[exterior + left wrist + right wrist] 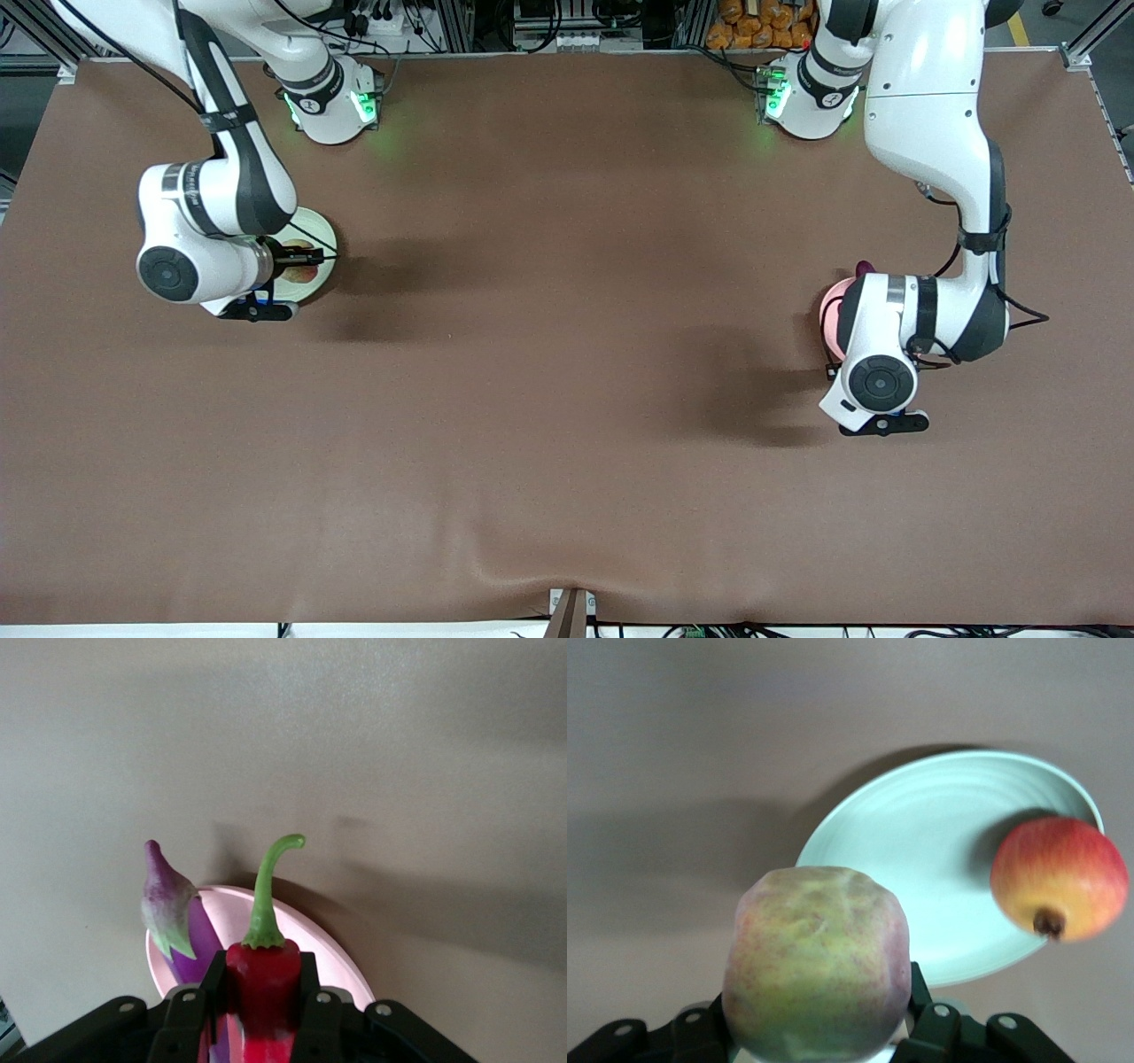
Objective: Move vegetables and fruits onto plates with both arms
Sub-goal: 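Release the chili on the pink plate while the right gripper releases the peach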
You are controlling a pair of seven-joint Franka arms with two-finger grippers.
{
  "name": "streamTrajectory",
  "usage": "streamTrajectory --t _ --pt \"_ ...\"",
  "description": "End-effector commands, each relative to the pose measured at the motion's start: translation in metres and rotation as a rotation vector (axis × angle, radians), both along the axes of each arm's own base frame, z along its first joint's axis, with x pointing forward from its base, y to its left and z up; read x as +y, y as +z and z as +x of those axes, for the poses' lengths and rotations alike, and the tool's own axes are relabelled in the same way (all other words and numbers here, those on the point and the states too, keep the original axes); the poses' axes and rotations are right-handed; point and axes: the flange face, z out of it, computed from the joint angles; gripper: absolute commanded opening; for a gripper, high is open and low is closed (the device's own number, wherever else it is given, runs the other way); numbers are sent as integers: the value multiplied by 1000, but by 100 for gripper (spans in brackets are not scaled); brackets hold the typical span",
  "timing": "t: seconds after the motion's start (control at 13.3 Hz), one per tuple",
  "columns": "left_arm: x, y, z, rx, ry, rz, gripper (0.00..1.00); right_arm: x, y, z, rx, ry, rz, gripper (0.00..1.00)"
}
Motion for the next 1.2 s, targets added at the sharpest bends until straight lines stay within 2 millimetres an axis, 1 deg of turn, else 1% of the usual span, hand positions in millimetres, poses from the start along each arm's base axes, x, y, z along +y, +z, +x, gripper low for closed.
streamTrajectory --t 0.0,0.15,0.22,0.3,0.38,0.45,0.53,0.6,0.75,0.82,0.9,0.97,1.12 --pt "1 -2 -21 -15 -18 20 4 0 -23 -21 -46 75 -20 0" --pt "3 -10 -27 3 -20 27 4 -5 -29 -22 -37 105 -14 0" --pt "4 -12 -29 7 -19 28 5 -16 -29 -21 -33 141 -2 0" --pt "5 -12 -29 8 -20 28 7 -31 -33 -20 -28 159 12 0" --pt "5 -12 -29 9 -17 28 27 -41 -39 -20 -27 166 25 10" --pt "5 -12 -29 9 -17 28 63 -45 -41 -20 -20 165 31 20" --pt "6 -12 -29 8 -16 27 100 -44 -42 -21 -10 165 30 46" --pt "7 -12 -28 7 -18 26 100 -43 -47 -23 1 150 29 99" --pt "7 -10 -27 3 -17 25 100 -37 -45 -21 8 154 31 100" --pt "8 -8 -26 0 -15 24 100 -31 -39 -16 10 158 34 100" --pt "7 -1 -24 -11 -13 19 100 -19 -26 -3 -3 141 58 100" --pt "6 15 -21 -34 -8 6 100 -9 -5 16 -20 115 88 100" --pt "6 62 -16 -88 -12 -41 100 4 59 68 -85 88 132 100"
